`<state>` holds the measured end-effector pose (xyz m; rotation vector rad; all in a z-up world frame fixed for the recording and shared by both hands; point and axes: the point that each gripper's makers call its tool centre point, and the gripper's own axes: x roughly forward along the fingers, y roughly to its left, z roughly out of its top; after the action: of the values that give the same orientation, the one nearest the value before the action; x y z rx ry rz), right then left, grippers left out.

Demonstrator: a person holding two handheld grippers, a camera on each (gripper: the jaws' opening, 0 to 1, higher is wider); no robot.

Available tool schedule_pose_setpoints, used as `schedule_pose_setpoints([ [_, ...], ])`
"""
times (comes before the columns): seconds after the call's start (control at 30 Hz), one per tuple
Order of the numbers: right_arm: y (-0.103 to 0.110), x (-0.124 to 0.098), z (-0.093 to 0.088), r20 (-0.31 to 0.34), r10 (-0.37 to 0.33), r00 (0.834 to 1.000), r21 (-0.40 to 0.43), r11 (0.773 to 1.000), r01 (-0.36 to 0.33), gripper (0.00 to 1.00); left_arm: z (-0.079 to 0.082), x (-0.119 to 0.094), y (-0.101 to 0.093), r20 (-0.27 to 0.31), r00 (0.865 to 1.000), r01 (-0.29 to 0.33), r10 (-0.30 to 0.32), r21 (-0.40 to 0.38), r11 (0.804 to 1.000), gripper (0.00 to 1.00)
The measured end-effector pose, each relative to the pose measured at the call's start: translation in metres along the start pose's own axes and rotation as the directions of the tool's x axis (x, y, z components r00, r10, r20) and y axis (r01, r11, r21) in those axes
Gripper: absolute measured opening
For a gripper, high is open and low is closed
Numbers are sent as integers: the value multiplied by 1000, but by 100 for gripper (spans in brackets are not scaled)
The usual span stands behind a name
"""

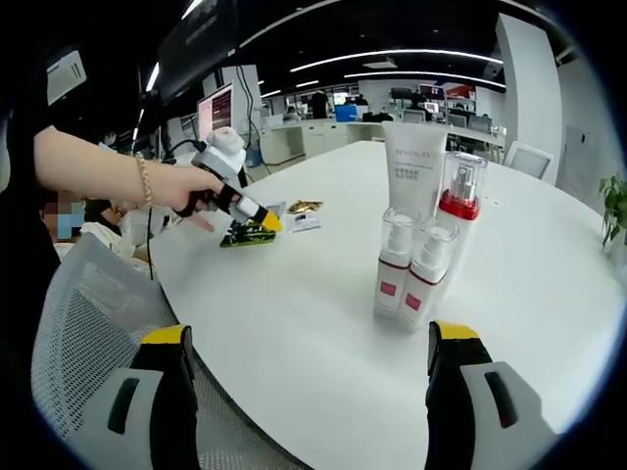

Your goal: Arrange the skincare products in the storage area until every visible bottle or jar stands upright without overlapping.

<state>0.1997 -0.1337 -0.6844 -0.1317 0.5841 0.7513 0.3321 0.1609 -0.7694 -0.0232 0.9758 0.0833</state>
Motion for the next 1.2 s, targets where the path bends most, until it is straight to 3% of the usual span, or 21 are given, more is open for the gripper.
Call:
schedule_pose_setpoints([
  [0.33,0,0,0,-1,1,1000,1,1000,-1,98,-1,2,2,-12,1000,1,-1,7,1000,87],
  [0.47,-1,0,0,2,-2,1000,3,1000,1,98,-8,-3,9,-11,1000,-28,28,16,999,88],
  [0.63,0,1,0,0,0,1000,-2,1000,0,98,-14,0,13,-17,1000,-19,18,-43,999,89],
  [0.77,0,1,0,1,0,1000,-1,1000,0,98,-13,-1,15,12,1000,-17,18,-27,999,90],
  [1.0,0,1,0,-1,2,1000,-6,1000,-2,98,-11,-6,16,52,999,-10,10,-15,1000,79],
  [1.13,1,1,0,-1,3,1000,-8,1000,-3,98,-6,-13,8,109,994,9,-17,70,998,68],
  [1.2,1,1,0,0,3,1000,-11,1000,-3,98,-11,-11,9,102,995,2,-7,50,999,66],
])
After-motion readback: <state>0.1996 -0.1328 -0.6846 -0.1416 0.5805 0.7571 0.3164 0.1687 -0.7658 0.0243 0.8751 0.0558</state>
